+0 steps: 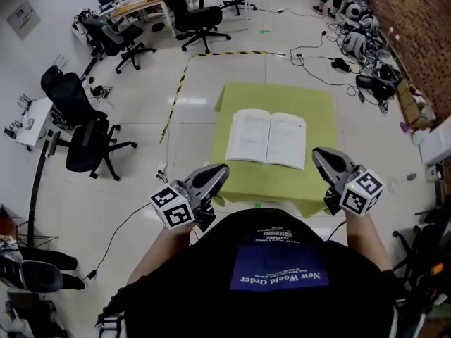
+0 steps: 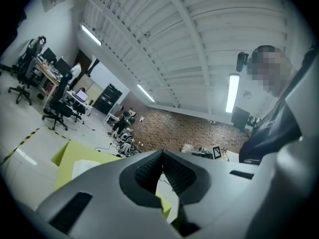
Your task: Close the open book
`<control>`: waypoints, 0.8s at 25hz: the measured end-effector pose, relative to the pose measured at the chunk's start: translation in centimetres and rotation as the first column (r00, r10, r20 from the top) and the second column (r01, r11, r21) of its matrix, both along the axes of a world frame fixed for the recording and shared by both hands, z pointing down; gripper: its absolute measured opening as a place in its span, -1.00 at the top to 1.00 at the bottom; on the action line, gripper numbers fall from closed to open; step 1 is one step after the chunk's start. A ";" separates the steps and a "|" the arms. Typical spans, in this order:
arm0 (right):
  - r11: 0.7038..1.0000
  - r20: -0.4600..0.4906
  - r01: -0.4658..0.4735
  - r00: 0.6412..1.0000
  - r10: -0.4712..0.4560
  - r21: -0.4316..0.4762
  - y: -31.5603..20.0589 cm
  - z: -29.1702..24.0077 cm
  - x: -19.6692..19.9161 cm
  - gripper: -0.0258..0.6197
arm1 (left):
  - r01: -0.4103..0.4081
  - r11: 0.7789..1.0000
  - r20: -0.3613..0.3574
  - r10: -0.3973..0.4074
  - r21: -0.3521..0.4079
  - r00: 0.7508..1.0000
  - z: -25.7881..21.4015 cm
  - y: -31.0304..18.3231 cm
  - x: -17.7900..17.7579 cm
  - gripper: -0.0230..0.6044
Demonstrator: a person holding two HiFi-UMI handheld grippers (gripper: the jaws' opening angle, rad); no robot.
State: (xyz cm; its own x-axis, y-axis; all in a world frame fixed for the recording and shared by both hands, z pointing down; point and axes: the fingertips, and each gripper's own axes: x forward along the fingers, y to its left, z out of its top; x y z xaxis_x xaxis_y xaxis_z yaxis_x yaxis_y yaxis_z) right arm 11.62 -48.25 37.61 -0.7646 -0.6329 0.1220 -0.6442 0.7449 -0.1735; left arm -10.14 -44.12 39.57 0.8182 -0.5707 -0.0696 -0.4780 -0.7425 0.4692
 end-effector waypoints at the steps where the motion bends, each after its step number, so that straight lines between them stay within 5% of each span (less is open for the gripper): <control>1: 1.000 -0.005 -0.016 1.000 0.016 0.003 -0.5 -0.3 -0.5 0.96 | -0.025 1.000 0.007 0.025 0.002 1.000 0.0 -1.1 -0.3 0.91; 10: 0.991 -0.058 -0.133 0.989 0.133 0.004 -4.4 -0.7 -3.5 0.96 | -0.185 0.983 0.015 0.184 0.007 0.983 2.1 -9.9 -2.5 0.91; 15: 0.988 -0.078 -0.149 0.986 0.147 -0.032 -5.9 -0.4 -1.4 0.96 | -0.181 0.983 -0.015 0.181 -0.029 0.983 2.9 -13.2 -0.7 0.91; 20: 0.998 -0.141 -0.058 0.988 0.058 0.000 -8.0 0.4 1.2 0.96 | -0.102 0.993 -0.018 0.101 -0.067 0.995 3.7 -14.4 1.7 0.91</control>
State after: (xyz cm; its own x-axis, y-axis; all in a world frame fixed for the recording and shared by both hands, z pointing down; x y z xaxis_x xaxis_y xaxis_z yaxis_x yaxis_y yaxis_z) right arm 12.82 -56.22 38.05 -0.7017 -0.6749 0.2281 -0.7045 0.7051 -0.0809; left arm -8.46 -58.56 43.27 0.8714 -0.4885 -0.0455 -0.3948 -0.7531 0.5263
